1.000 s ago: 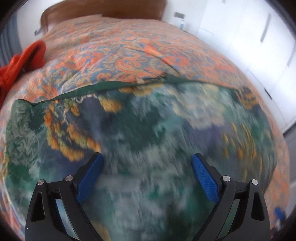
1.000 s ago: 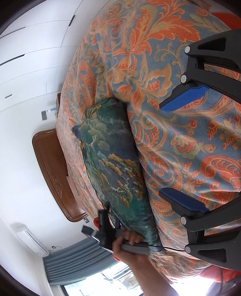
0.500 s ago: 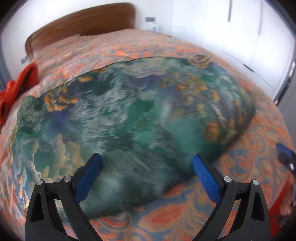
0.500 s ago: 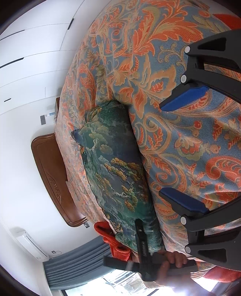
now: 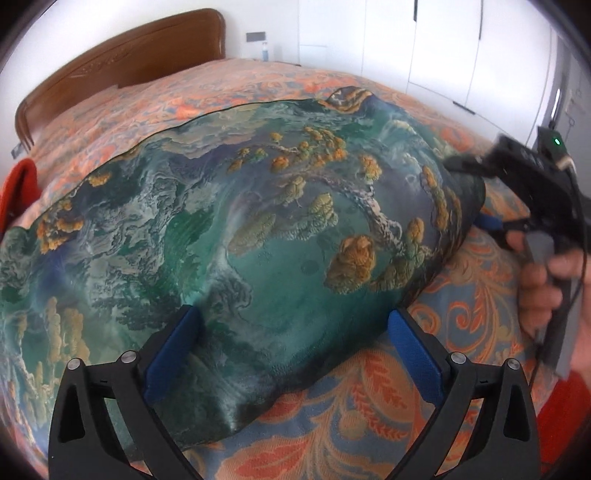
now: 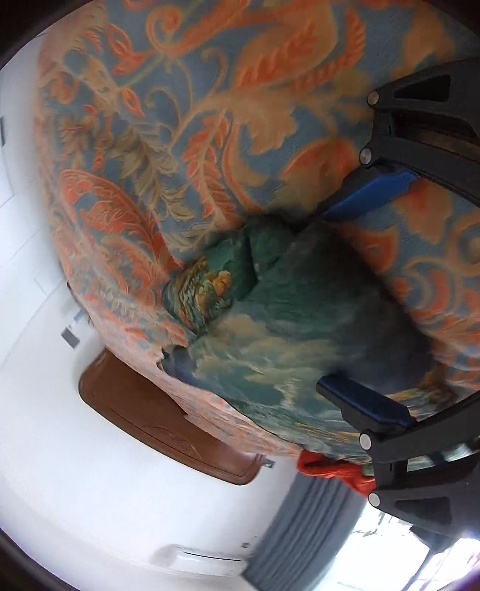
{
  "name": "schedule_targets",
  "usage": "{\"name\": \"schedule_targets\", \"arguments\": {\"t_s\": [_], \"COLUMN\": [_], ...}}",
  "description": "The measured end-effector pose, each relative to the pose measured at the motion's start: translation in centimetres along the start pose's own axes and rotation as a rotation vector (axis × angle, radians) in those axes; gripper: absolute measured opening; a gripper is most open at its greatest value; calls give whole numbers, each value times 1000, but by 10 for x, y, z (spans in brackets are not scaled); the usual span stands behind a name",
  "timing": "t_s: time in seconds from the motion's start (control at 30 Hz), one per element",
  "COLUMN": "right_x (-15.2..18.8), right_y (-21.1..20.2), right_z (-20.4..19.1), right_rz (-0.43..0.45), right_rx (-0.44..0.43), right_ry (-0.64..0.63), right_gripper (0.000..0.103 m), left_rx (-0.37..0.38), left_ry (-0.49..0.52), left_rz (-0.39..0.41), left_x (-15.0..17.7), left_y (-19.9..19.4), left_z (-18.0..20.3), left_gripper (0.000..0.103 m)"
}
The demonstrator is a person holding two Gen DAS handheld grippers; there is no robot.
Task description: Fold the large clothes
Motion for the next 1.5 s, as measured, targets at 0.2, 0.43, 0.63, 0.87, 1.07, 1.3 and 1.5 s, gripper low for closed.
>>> {"name": "schedule_targets", "arguments": {"t_s": [0.2, 0.43, 0.63, 0.87, 1.07, 1.3, 1.5], "right_x": [-12, 6, 58, 140, 198, 199, 181], "right_y": [9, -43, -71, -62, -47, -42, -71], "right_z": [-5, -90, -175, -234, -252, -246, -235], "right_rz": [44, 205, 332, 366, 403, 328, 159], "right_rx": [23, 89, 114, 133, 192, 146, -83], "right_ry": [33, -387, -784, -1139, -1402, -1369, -1127], "right_gripper": [40, 29, 29, 29, 29, 61, 72], "left_rx": [68, 281, 448, 245, -9, 45, 99], "left_ry": [-27, -107, -99, -8, 94, 47, -92], "left_rz": [-24, 77, -3, -110, -169, -139, -98], "left_x": [-3, -71, -122, -117, -92, -88, -76], "left_y": [-27, -98, -119, -109, -84, -80, -108], "left_z": [-10, -12, 4, 12, 7, -14, -83], "left_gripper": [100, 100, 100, 100, 54, 27, 27]}}
Point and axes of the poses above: each gripper's, at about its wrist camera, not at the fingertips, and y roughly the way its jaws point, z to its right, x to its underside, the point moved 6 cm from there along y, roughly the way its jaws point, and after that the axes turned 7 degrees about -z, right-handed, at the moved point
